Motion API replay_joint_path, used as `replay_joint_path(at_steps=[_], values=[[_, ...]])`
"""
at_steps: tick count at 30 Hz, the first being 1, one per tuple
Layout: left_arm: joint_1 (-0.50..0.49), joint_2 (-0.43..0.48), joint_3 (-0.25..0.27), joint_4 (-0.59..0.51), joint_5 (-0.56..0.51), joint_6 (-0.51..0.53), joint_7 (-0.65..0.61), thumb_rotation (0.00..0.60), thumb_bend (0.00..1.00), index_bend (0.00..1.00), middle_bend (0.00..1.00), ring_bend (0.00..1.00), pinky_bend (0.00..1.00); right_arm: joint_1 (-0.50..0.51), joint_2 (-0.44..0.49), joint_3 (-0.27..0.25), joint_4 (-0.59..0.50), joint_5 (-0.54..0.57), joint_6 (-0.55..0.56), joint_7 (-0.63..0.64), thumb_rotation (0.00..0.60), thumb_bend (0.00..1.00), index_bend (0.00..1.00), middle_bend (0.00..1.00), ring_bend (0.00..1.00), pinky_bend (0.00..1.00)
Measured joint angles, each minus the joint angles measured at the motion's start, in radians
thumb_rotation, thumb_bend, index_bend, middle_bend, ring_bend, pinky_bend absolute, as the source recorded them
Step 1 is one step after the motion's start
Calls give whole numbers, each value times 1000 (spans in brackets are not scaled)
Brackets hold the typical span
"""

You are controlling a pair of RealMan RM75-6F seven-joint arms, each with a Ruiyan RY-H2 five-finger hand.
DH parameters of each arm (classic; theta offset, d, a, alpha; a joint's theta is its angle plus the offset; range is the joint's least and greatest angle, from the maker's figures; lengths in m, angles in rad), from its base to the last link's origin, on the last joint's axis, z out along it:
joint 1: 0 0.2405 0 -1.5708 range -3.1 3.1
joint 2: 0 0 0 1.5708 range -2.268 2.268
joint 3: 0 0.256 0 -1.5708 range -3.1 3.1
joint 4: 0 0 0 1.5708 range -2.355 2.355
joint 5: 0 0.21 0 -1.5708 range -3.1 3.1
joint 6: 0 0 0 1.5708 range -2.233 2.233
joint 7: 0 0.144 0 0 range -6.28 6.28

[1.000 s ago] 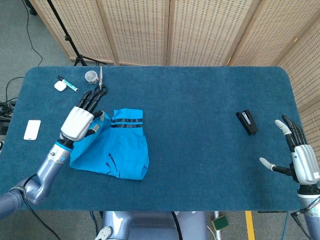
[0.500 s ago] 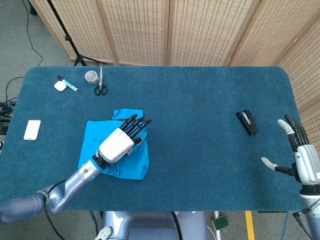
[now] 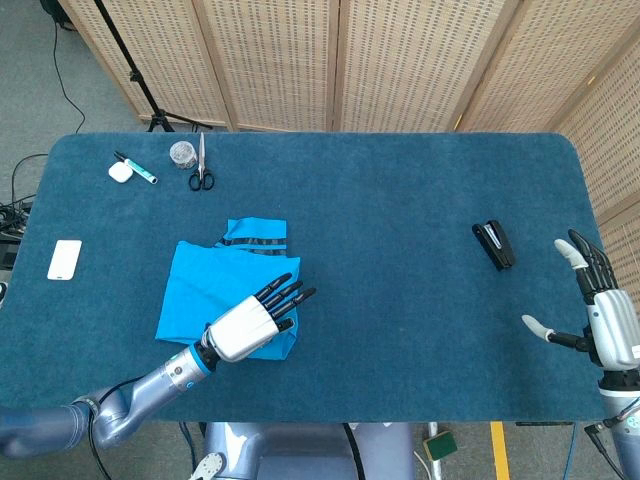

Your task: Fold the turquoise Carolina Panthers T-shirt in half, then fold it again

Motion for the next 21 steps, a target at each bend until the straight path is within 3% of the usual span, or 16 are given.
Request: replay_joint_path(at_steps=[3,5,6,8,10,17,21], values=[[6,-18,16,16,13,-4,1,600,504,795,0,0,0,0,0,0,1,0,0,0,600,0,0,0,0,0],[10,-27,26,24,19,-6,-1,600,417,707,0,0,0,0,0,0,1,0,0,1,600,0,0,0,0,0],[11,-29,29,27,21,-7,-2,600,371,623,0,0,0,0,0,0,1,0,0,1,600,0,0,0,0,0],[15,-34,35,35,22,-12,-2,600,214,244,0,0,0,0,0,0,0,0,-2,1,600,0,0,0,0,0],[19,-37,39,38,16,-21,-2,600,116,36,0,0,0,0,0,-1,-1,-1,-3,0,600,0,0,0,0,0],[42,-38,26,23,-6,9,-58,600,11,0,0,0,0,1,1,-3,-3,-1,-7,-5,600,0,0,0,0,0],[55,-15,12,-2,-18,35,-92,600,5,0,0,0,0,1,0,-4,-4,-4,-6,-10,600,0,0,0,0,0]])
